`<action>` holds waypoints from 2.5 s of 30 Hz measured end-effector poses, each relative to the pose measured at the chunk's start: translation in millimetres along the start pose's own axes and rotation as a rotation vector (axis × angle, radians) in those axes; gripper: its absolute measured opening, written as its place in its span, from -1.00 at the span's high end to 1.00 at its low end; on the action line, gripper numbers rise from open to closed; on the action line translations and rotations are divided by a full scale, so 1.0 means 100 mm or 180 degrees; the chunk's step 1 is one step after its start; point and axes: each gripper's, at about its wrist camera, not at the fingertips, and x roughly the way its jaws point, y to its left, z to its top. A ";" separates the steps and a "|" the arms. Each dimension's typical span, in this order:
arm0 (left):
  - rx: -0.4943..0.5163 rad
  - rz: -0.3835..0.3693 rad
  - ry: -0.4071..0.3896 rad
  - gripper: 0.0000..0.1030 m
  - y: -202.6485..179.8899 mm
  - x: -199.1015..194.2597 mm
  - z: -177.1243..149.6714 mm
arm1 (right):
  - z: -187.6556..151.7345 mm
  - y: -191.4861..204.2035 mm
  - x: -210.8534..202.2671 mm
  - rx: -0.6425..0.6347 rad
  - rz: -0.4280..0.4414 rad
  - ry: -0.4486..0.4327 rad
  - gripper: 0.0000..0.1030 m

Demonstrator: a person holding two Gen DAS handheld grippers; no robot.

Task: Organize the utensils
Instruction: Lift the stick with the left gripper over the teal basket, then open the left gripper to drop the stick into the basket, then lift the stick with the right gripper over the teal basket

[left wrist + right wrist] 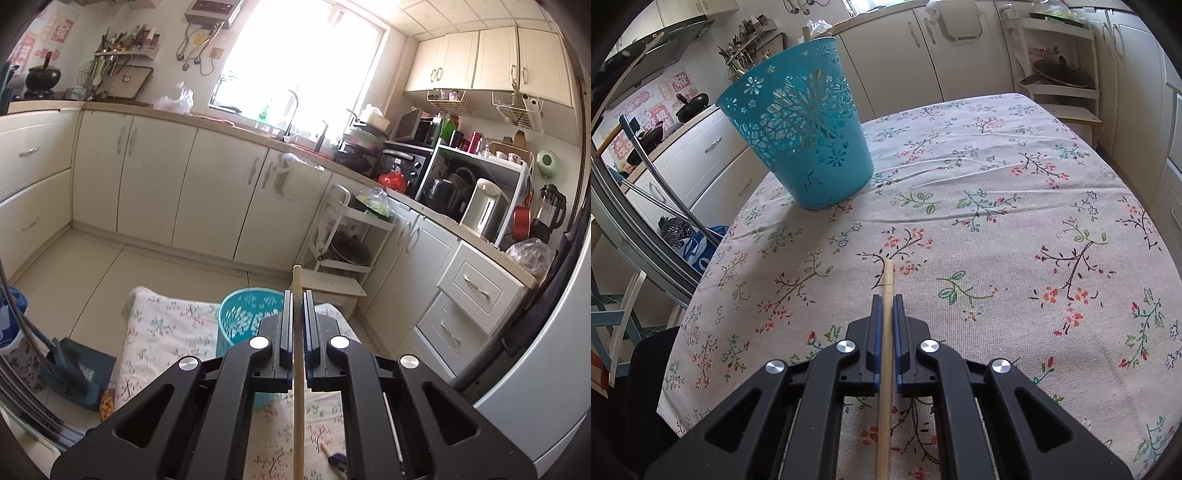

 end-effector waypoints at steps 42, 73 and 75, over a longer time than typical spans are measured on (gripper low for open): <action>-0.0474 0.0146 -0.0530 0.91 0.50 1.68 0.63 | 0.03 0.01 0.03 -0.0023 0.0010 0.0041 0.88; -0.0548 0.0608 0.0503 0.31 0.90 0.53 -1.21 | 0.11 -0.17 -0.18 0.0439 0.0508 0.0062 0.88; -0.0643 0.0639 0.0599 0.31 1.00 0.49 -1.42 | 0.20 -0.16 -0.31 0.0510 0.0621 -0.0088 0.88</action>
